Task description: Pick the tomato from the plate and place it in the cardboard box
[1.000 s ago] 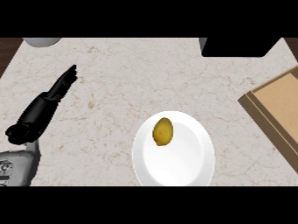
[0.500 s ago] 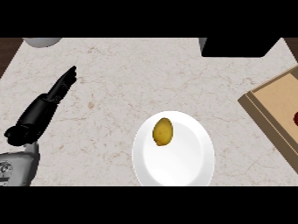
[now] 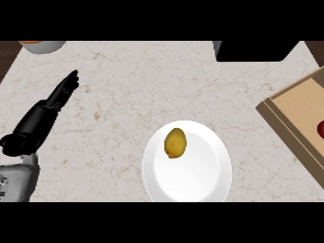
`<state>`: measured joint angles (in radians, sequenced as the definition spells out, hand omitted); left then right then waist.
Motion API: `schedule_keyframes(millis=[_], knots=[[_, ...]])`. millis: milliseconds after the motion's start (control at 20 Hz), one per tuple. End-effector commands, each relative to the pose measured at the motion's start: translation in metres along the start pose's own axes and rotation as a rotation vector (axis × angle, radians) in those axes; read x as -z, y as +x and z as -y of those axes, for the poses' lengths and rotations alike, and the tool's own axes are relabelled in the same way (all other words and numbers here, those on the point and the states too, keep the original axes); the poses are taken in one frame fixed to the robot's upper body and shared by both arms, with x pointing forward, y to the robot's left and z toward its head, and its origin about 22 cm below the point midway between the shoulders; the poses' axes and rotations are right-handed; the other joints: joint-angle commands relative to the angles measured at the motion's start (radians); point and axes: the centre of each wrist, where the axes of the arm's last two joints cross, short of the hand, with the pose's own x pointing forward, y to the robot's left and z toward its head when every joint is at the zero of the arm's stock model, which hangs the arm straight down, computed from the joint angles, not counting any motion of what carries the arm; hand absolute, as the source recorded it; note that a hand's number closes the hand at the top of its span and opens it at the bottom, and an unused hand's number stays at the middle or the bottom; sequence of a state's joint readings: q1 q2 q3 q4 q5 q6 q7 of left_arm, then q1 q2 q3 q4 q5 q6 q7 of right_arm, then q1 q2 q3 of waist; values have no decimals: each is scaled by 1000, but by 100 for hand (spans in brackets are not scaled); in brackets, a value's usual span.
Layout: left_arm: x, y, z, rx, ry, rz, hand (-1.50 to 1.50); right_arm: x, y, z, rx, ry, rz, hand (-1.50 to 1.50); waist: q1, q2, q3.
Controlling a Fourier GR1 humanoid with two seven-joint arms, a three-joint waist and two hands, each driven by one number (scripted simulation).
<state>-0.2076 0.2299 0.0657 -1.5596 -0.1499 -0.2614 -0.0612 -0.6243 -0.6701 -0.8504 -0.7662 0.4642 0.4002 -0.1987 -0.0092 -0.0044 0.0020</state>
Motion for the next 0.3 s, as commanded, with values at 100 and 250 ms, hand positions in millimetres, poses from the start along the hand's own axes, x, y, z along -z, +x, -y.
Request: schedule_keyframes(millis=[100,250], knots=[[2,8,7,10,-4,23,0,-15,-16,50,289,-187,-42,-150,16,9,0],[10,2,-6,-2,-24,28,0,-31,-39,60,277,-267,-28,-150,18,12,0]])
